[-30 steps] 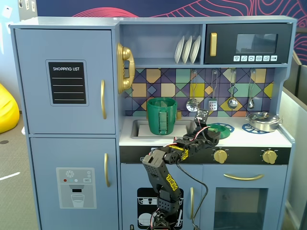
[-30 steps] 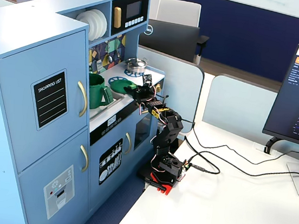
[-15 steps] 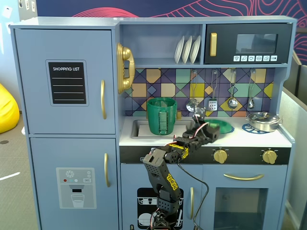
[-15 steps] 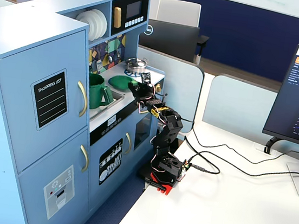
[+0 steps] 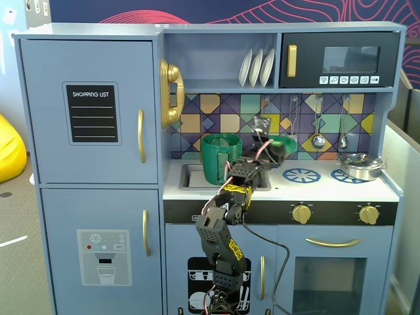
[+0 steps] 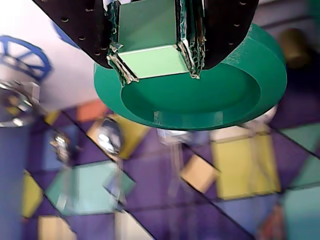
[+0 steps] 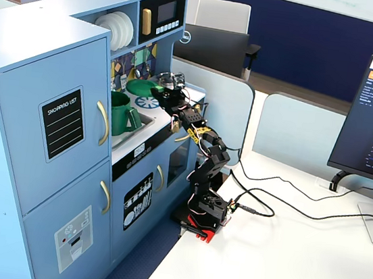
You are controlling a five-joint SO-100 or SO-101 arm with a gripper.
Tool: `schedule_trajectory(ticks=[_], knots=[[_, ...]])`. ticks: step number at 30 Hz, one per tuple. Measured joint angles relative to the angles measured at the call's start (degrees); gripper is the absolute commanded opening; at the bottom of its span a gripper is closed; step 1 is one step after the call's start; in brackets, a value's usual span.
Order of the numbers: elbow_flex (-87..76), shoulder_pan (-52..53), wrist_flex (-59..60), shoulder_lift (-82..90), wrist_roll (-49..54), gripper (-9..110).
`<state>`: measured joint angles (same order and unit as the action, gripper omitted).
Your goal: Pick up the lid from the counter and put it on the green recipient
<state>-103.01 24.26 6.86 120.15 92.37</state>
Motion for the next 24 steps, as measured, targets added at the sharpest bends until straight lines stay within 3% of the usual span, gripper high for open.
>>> schedule_trajectory(ticks=[14,24], knots=[[14.85,-12.83,13.27,0.79,2.64,0],[16.26,-18.90,16.44,2.46,4.83,0]])
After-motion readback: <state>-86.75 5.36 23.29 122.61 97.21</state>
